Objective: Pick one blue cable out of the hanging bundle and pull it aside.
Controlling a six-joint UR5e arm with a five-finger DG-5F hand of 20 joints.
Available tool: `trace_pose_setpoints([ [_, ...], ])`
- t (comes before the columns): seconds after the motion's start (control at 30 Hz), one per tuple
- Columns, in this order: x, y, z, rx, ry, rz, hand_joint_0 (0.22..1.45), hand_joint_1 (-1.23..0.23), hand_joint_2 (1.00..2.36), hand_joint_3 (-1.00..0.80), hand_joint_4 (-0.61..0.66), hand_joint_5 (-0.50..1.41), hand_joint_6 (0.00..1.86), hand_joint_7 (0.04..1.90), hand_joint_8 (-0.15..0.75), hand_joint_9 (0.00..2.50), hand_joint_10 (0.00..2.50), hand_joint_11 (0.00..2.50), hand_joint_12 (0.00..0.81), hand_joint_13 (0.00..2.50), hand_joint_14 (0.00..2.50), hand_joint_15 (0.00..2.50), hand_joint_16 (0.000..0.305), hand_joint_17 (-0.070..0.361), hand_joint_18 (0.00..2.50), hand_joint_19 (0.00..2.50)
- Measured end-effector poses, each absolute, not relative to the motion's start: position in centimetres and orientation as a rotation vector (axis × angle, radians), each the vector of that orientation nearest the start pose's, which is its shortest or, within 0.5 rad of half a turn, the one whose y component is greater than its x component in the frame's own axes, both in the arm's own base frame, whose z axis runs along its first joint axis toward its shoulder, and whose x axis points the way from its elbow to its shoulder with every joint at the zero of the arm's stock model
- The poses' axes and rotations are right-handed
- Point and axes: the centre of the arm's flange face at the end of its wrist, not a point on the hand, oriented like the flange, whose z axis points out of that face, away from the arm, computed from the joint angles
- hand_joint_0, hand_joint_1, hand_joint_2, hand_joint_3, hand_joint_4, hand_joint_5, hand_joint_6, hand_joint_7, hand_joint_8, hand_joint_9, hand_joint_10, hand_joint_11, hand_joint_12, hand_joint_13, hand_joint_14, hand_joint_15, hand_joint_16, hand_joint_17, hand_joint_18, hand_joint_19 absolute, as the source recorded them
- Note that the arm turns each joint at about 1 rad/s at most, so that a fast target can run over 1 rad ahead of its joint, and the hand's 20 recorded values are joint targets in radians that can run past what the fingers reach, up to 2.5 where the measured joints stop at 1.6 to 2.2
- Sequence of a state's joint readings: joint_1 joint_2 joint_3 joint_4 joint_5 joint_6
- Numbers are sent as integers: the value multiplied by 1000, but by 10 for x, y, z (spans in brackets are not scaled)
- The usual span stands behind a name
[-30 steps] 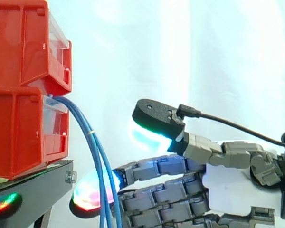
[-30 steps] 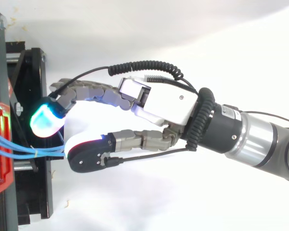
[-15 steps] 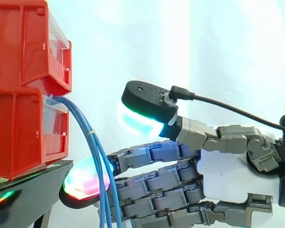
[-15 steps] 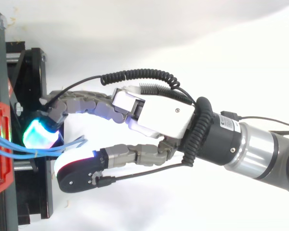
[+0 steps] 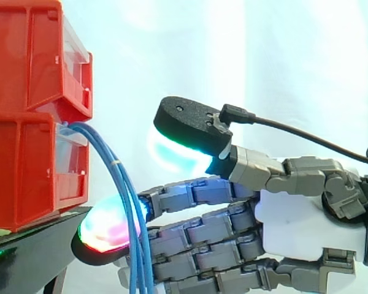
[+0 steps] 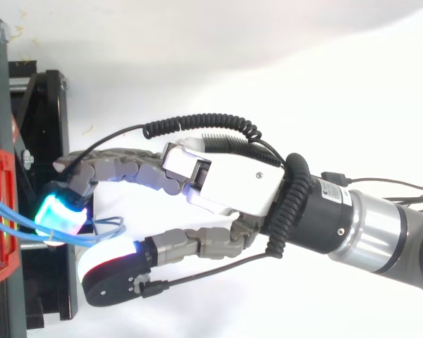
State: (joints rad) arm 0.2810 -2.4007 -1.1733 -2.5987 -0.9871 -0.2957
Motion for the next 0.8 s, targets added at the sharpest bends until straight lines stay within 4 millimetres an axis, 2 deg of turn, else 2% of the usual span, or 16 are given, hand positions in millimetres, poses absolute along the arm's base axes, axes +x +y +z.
trace_pose_setpoints([
  [0.53,790,38,202,1088,1038,828,545,-550,1005,-442,326,-129,502,1053,263,428,0,38,333,317,4,127,54,122,245,205],
  [0.8,791,43,204,1079,1027,835,562,-571,1008,-413,256,-108,501,1201,263,445,0,51,330,341,4,134,53,119,277,214],
])
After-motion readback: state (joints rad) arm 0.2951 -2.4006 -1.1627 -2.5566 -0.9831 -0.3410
